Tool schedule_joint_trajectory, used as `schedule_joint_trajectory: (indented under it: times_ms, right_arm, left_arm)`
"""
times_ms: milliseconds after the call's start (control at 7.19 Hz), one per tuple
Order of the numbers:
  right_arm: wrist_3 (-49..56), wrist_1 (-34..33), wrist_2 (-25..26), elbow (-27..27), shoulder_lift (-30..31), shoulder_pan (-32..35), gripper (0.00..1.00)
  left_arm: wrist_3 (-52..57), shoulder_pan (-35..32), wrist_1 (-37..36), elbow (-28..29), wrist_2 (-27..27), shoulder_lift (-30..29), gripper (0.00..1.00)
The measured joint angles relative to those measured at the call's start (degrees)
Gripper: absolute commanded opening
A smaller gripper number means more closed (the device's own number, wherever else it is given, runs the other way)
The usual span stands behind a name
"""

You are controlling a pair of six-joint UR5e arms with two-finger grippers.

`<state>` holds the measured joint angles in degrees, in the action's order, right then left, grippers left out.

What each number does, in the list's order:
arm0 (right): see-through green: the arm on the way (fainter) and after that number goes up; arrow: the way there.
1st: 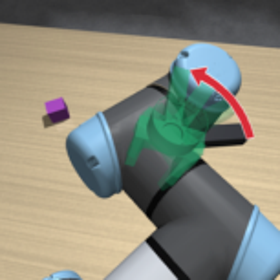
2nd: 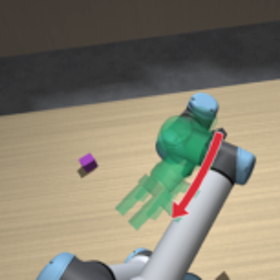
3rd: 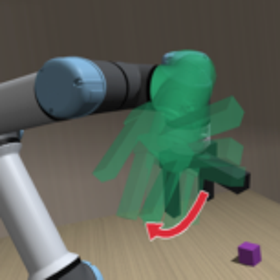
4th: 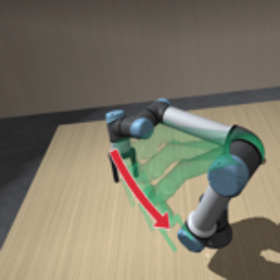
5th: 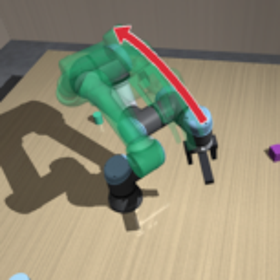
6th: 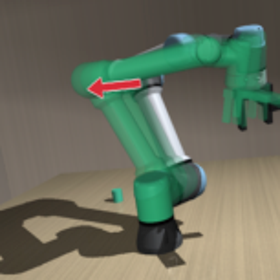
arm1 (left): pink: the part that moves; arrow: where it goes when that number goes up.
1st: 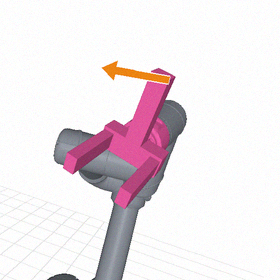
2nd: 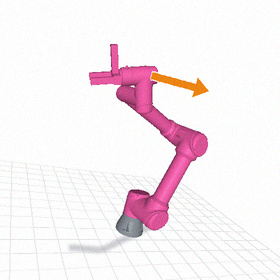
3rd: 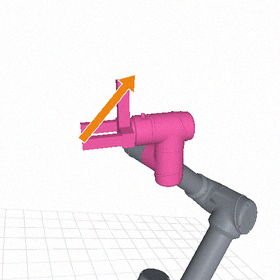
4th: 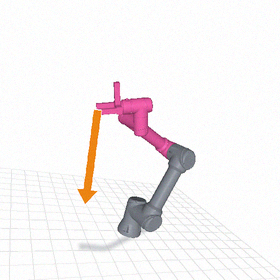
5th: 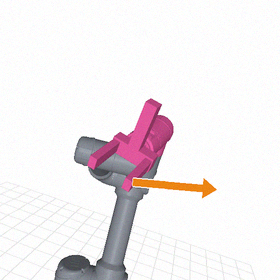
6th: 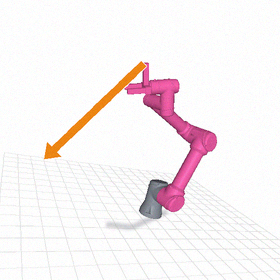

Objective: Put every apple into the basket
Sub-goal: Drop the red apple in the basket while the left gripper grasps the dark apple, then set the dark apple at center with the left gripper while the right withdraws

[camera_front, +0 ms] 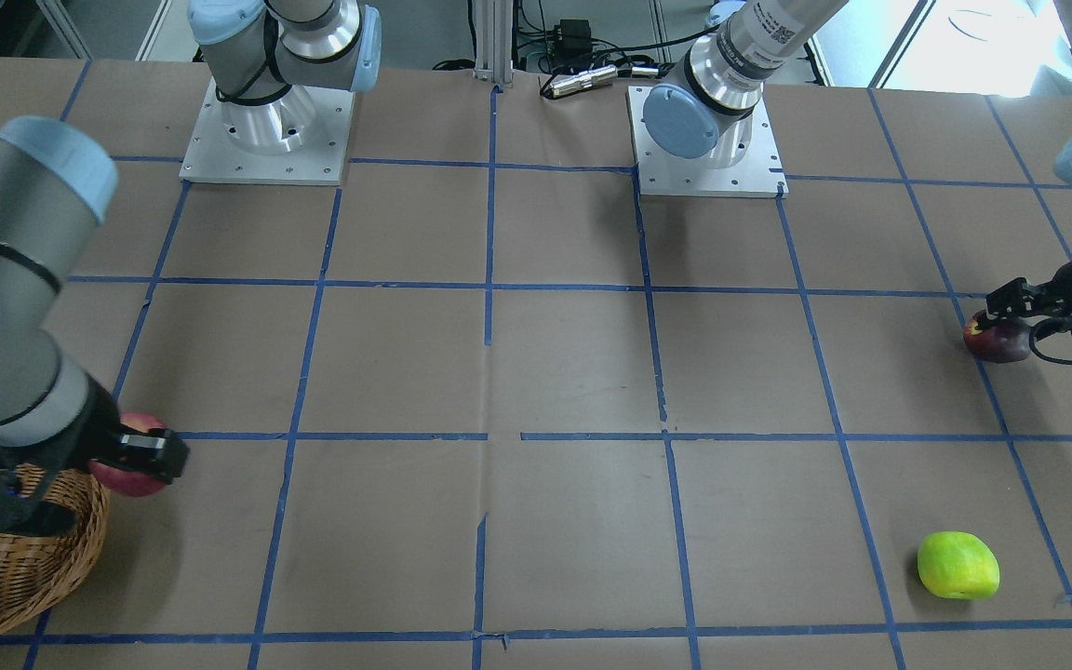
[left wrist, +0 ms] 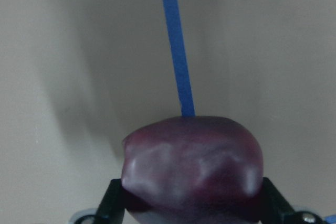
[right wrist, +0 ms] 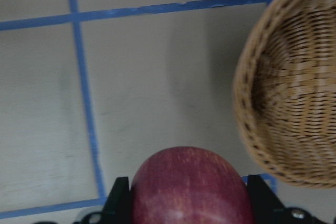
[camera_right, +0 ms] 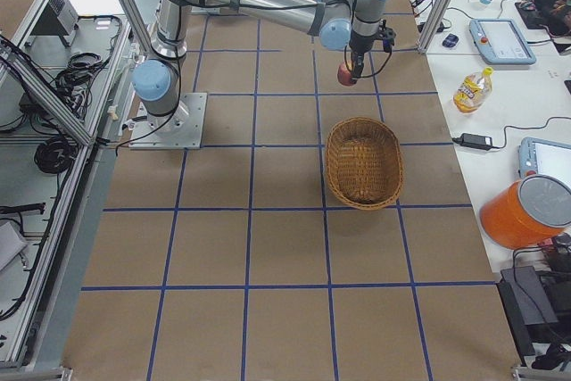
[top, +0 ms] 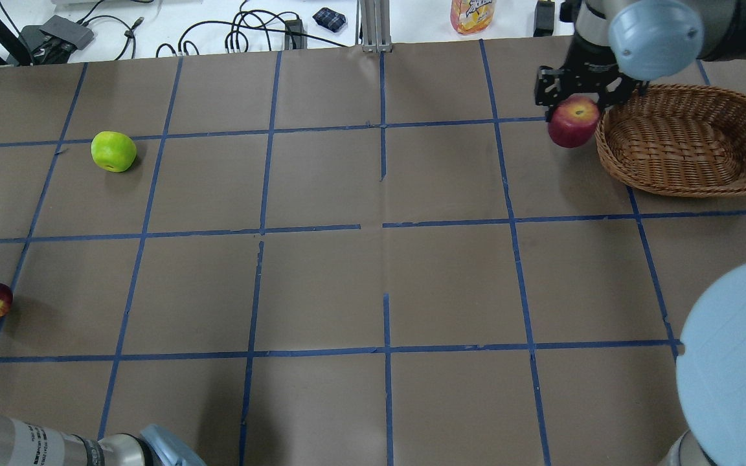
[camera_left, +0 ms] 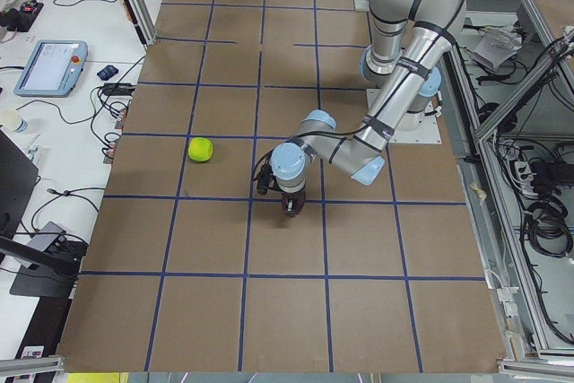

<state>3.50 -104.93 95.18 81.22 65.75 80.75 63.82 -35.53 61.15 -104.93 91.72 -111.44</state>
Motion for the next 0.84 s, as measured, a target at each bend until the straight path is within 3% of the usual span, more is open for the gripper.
schedule_joint_trajectory:
  times_ms: [418,835]
  right_arm:
    - [17.6,-3.9,1.8,0.0,-1.7,-14.6,0.0]
    - [28.6,-12.2,1.5,-0.2,-7.5,-22.9,0.0]
  left_arm:
    - [-3.7,-2.7,7.2,1.2,-0.7,4.5,0.0]
    - [-19.0,-17.6,10.7,0.8,-3.3,10.8,0.0]
